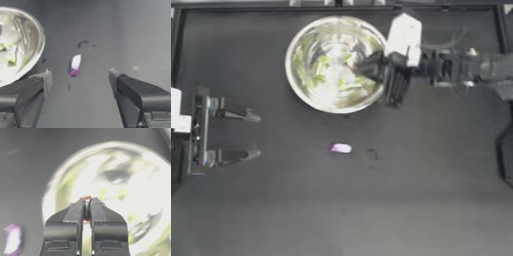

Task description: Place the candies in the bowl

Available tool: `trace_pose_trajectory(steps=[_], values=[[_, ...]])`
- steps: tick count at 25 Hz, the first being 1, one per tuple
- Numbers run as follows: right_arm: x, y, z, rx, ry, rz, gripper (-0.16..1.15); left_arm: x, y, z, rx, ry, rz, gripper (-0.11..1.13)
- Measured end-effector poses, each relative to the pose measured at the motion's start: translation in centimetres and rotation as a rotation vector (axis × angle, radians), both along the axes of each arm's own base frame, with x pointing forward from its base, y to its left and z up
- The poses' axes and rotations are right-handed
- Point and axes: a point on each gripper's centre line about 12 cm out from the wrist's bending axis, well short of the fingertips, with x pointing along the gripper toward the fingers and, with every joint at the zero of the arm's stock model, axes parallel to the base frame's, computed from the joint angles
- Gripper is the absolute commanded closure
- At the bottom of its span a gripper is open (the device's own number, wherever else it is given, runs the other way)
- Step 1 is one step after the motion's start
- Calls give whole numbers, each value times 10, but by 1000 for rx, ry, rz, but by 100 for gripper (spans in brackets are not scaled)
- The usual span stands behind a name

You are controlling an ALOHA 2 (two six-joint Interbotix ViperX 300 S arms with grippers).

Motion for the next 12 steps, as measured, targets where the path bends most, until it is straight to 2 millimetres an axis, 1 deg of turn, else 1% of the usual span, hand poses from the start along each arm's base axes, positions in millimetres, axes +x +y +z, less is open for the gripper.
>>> trace_pose_trajectory(steps=[2, 5, 9, 12], values=[[5, -18, -9, -6, 3, -17, 66, 0, 0, 0, -4, -2, 2, 4], [13, -36, -26, 4, 17, -34, 66, 0, 0, 0, -7, -5, 3, 4], [24, -52, -50, 17, 46, -37, 65, 0, 0, 0, -9, -4, 5, 4], [30, -59, -60, 21, 60, -39, 63, 0, 0, 0, -9, -4, 5, 4]])
